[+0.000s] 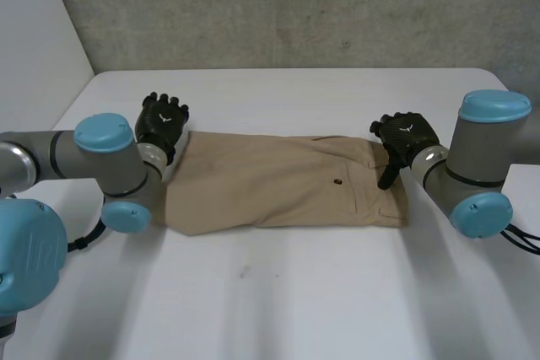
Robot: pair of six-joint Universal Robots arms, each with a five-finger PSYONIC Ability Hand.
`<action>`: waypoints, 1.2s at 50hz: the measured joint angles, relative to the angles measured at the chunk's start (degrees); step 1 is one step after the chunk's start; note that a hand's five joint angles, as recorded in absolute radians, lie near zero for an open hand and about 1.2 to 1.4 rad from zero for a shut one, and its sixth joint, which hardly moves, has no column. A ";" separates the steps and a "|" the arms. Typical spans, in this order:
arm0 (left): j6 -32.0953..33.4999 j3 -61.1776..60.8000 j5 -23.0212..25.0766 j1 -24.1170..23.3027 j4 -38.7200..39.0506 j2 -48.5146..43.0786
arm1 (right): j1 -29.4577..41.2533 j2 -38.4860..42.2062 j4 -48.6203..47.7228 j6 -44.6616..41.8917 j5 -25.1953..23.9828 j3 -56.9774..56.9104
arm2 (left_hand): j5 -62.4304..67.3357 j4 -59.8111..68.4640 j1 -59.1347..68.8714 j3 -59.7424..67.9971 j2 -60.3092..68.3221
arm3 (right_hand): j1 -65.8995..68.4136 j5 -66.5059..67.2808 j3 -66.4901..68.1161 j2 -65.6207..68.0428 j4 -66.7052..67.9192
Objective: Fold the shorts.
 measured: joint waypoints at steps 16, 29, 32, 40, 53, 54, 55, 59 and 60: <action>-12.38 -12.25 -0.44 -3.29 -2.49 16.48 | 0.36 -13.76 0.06 0.57 -0.63 8.49 | 0.00 0.00 0.00 0.00 0.00 | -0.18 -0.20 -0.16 -0.14 -0.14; -22.68 -24.36 0.04 -2.82 -12.23 22.94 | -1.01 -22.05 0.14 3.56 -1.78 26.03 | 0.02 0.01 0.00 0.00 0.00 | 0.00 -0.02 0.00 0.01 0.00; -22.45 -24.80 -0.17 -2.19 -11.70 22.06 | -1.82 -21.98 -0.25 3.80 -2.85 29.02 | 0.05 0.02 0.00 0.00 0.00 | 0.07 1.32 1.41 1.44 0.90; -20.78 -23.18 -1.14 0.94 -8.25 17.50 | -3.18 -21.07 -3.23 3.85 -4.54 32.11 | 0.75 0.12 0.18 0.15 0.14 | 11.21 11.40 13.39 13.24 13.42; -18.35 -22.32 -4.39 2.84 -7.00 15.61 | -2.93 -19.24 -10.55 3.80 -4.77 34.35 | 0.78 0.12 0.18 0.15 0.14 | 15.99 17.21 19.36 19.36 19.27; -18.38 -22.47 -4.56 2.58 -7.03 15.92 | -2.77 -18.46 -11.21 3.80 -4.77 34.24 | 0.78 0.12 0.18 0.15 0.14 | 15.99 17.32 19.37 19.40 19.32; -18.41 -22.56 -4.60 2.44 -7.06 16.09 | -2.71 -18.11 -11.44 3.80 -4.76 34.14 | 0.78 0.12 0.18 0.15 0.14 | 15.99 17.33 19.37 19.40 19.33; -18.57 -22.92 -4.72 1.98 -7.14 16.94 | -2.60 -17.21 -11.80 3.79 -4.74 33.87 | 0.79 0.12 0.18 0.15 0.14 | 15.99 17.45 19.44 19.41 19.37; -18.66 -23.09 -4.76 1.82 -7.15 17.42 | -2.58 -17.00 -11.89 3.78 -4.73 33.81 | 0.79 0.11 0.18 0.15 0.15 | 17.43 18.79 20.85 21.02 20.78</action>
